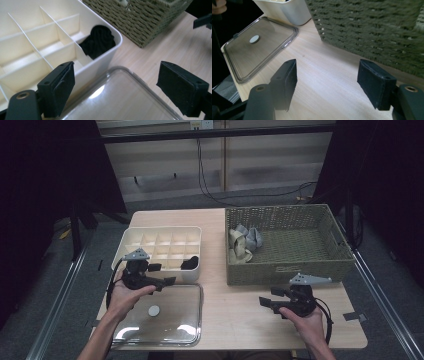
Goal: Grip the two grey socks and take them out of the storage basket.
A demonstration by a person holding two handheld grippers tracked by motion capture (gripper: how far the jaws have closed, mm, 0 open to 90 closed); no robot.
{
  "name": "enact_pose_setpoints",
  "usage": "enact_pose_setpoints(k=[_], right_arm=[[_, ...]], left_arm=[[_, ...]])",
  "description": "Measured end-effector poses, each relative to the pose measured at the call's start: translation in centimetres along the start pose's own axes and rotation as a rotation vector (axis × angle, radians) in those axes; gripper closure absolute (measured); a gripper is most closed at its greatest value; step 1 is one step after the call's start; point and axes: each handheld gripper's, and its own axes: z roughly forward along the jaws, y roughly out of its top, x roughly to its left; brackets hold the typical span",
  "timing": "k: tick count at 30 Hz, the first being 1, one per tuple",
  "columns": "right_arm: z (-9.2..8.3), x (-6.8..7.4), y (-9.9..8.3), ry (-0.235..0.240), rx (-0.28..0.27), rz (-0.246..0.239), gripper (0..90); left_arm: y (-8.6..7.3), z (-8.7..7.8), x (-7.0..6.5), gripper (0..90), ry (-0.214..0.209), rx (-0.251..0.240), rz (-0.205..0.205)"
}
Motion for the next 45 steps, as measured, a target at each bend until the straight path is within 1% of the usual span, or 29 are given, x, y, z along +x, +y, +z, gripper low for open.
enact_pose_setpoints(k=[1, 2, 3, 6, 7, 8, 9, 10, 11, 12, 13, 16, 17, 18, 19, 20, 21, 22, 25, 29, 32, 33, 35, 38, 41, 43, 45], right_arm=[[0.0, 0.0, 0.1, 0.004, 0.000, -0.003, 32.8], [0.0, 0.1, 0.3, 0.007, -0.004, -0.007, 32.6], [-0.1, 0.1, 0.4, 0.003, -0.004, -0.008, 32.3], [-0.1, -0.1, 0.9, 0.005, -0.015, -0.013, 32.3], [-0.2, -0.1, 1.1, 0.005, -0.022, -0.013, 32.4], [-0.1, -0.1, 1.2, 0.005, -0.027, -0.016, 32.3], [-0.1, -0.1, 1.4, 0.002, -0.022, -0.015, 32.2], [0.0, -0.2, 1.6, -0.002, -0.022, -0.025, 31.8], [0.1, -0.1, 1.8, -0.006, -0.023, -0.020, 31.7], [0.2, -0.1, 1.9, 0.000, -0.030, -0.021, 31.7], [0.2, 0.0, 2.1, 0.005, -0.030, -0.022, 31.7], [0.4, 0.0, 2.8, 0.015, -0.027, -0.034, 33.2], [0.4, -0.1, 3.0, 0.020, -0.024, -0.037, 34.3], [0.4, -0.1, 3.2, 0.027, -0.028, -0.040, 36.0], [0.4, -0.2, 3.6, 0.045, -0.032, -0.038, 38.2], [0.3, -0.2, 3.9, 0.055, -0.035, -0.044, 38.7], [0.2, -0.2, 4.2, 0.053, -0.032, -0.051, 38.9], [0.2, -0.2, 4.5, 0.053, -0.031, -0.058, 38.9], [0.0, -0.4, 5.5, 0.044, -0.029, -0.064, 38.8], [-0.1, -1.3, 6.8, 0.027, -0.032, -0.065, 38.1], [0.0, -1.9, 7.7, 0.018, -0.027, -0.067, 37.9], [0.1, -2.0, 7.9, 0.015, -0.027, -0.069, 37.9], [0.2, -2.3, 8.7, 0.013, -0.020, -0.077, 37.9], [0.5, -2.7, 9.7, 0.010, -0.020, -0.075, 37.9], [1.0, -3.8, 10.7, 0.000, -0.012, -0.067, 37.9], [1.4, -4.2, 11.2, -0.003, -0.006, -0.067, 38.0], [1.8, -4.5, 11.8, -0.007, 0.003, -0.071, 38.0]], left_arm=[[-0.4, -0.1, -0.1, 15.1, 0.002, 0.000, -0.015], [-0.6, -0.2, -0.1, 15.2, 0.005, -0.003, -0.017], [-0.8, -0.3, -0.2, 15.3, 0.007, -0.001, -0.009], [-1.6, -0.8, -0.5, 14.7, 0.016, -0.030, -0.024], [-1.9, -0.9, -0.6, 14.5, 0.023, -0.026, -0.019], [-2.2, -0.9, -0.7, 14.1, 0.032, -0.011, -0.009], [-2.4, -0.7, -0.9, 13.5, 0.031, -0.010, -0.017], [-2.7, -0.6, -1.0, 13.4, 0.033, -0.007, -0.012], [-3.0, -0.5, -1.2, 13.5, 0.032, -0.006, -0.013], [-3.3, -0.4, -1.4, 13.5, 0.033, -0.007, -0.010], [-3.5, -0.3, -1.5, 13.6, 0.029, -0.007, -0.016], [-3.9, -0.3, -1.9, 13.2, 0.026, -0.014, -0.021], [-3.9, -0.3, -2.0, 13.1, 0.024, -0.016, -0.017], [-4.1, -0.3, -2.2, 12.9, 0.019, -0.018, -0.018], [-4.3, -0.4, -2.4, 12.9, 0.018, -0.018, -0.015], [-4.4, -0.4, -2.5, 12.9, 0.013, -0.019, -0.008], [-4.6, -0.4, -2.6, 12.8, 0.012, -0.020, -0.010], [-4.8, -0.4, -2.7, 12.8, 0.015, -0.011, 0.000], [-5.4, -0.4, -2.8, 13.2, 0.004, -0.007, 0.001], [-5.9, -0.1, -2.6, 12.6, -0.001, -0.001, -0.026], [-6.2, 0.1, -2.7, 12.8, -0.001, 0.006, -0.030], [-6.3, 0.2, -2.7, 12.7, -0.010, 0.006, -0.035], [-6.3, 0.2, -2.8, 12.5, -0.009, 0.005, -0.031], [-6.3, 0.2, -2.9, 12.0, -0.011, 0.004, -0.034], [-6.2, 0.0, -3.1, 11.4, -0.017, -0.003, -0.038], [-6.2, -0.1, -3.3, 11.4, -0.021, -0.010, -0.025], [-6.2, -0.1, -3.5, 11.0, -0.020, -0.011, -0.024]])
